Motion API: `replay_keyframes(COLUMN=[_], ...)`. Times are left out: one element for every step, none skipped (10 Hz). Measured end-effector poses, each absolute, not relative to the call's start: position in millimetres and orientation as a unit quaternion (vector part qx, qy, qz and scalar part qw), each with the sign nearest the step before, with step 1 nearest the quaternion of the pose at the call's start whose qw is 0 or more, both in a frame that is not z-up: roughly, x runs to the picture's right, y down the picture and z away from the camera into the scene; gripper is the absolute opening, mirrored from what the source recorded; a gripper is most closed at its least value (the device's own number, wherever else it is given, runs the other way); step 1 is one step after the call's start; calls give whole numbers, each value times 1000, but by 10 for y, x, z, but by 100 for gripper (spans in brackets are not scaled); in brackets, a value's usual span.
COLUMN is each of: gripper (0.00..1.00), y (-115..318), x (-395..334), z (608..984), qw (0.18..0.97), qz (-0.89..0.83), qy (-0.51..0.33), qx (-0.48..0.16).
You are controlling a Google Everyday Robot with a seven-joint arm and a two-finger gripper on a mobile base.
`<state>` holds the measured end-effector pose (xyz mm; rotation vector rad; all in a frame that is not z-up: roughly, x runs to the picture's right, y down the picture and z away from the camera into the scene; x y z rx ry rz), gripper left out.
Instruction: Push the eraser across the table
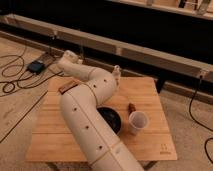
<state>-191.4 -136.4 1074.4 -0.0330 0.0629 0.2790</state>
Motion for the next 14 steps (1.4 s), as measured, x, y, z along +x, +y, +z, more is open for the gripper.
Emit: replay_keyframes(gripper=[80, 80, 80, 80, 80, 80, 80, 80, 80, 80, 80, 80, 80, 80], y=[-1330, -1277, -1206, -1170, -1125, -1099, -1063, -1033, -990, -962, -927, -877, -789, -729], x=[-1923, -1956, -1998, -2022, -2071, -2092, -2138, -2193, -2278, -2313, -2358, -2401, -2472, -2522], z=[10758, 10769, 10775, 10772, 10755, 10743, 10716, 10686, 10639, 10608, 10573, 10526, 10472, 10434], qw=[990, 991, 991, 992, 992, 992, 993, 993, 993, 994, 994, 994, 994, 994], qz=[136, 130, 124, 121, 115, 112, 109, 104, 98, 95, 92, 88, 82, 77], qy=[33, 32, 31, 31, 28, 27, 23, 19, 13, 9, 4, -1, -8, -13], qx=[-19, -23, -31, -35, -41, -44, -50, -53, -58, -61, -64, -69, -77, -82])
